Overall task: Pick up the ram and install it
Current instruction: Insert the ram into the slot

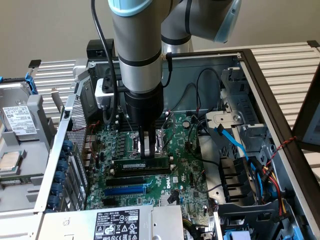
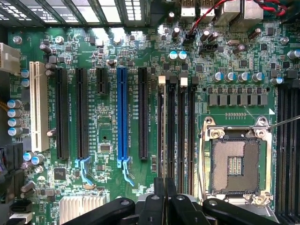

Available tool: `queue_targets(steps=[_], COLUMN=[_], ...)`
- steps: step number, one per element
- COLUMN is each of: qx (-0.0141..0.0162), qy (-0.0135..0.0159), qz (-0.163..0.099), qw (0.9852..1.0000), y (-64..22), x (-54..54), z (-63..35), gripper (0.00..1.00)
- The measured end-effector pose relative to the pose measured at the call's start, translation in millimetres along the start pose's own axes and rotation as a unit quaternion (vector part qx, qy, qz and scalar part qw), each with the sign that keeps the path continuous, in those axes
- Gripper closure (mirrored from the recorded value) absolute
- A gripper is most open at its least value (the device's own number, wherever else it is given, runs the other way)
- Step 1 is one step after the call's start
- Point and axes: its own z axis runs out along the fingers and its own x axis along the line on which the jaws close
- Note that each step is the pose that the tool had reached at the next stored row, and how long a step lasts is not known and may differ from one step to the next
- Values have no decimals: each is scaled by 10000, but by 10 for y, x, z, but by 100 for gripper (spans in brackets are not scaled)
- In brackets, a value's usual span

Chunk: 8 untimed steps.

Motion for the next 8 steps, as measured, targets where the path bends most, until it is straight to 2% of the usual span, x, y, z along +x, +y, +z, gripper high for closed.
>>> queue_targets(steps=[8], qx=[8], qy=[0], qz=[-2], qw=[10000], y=[-2], x=[0], z=[0], gripper=[88])
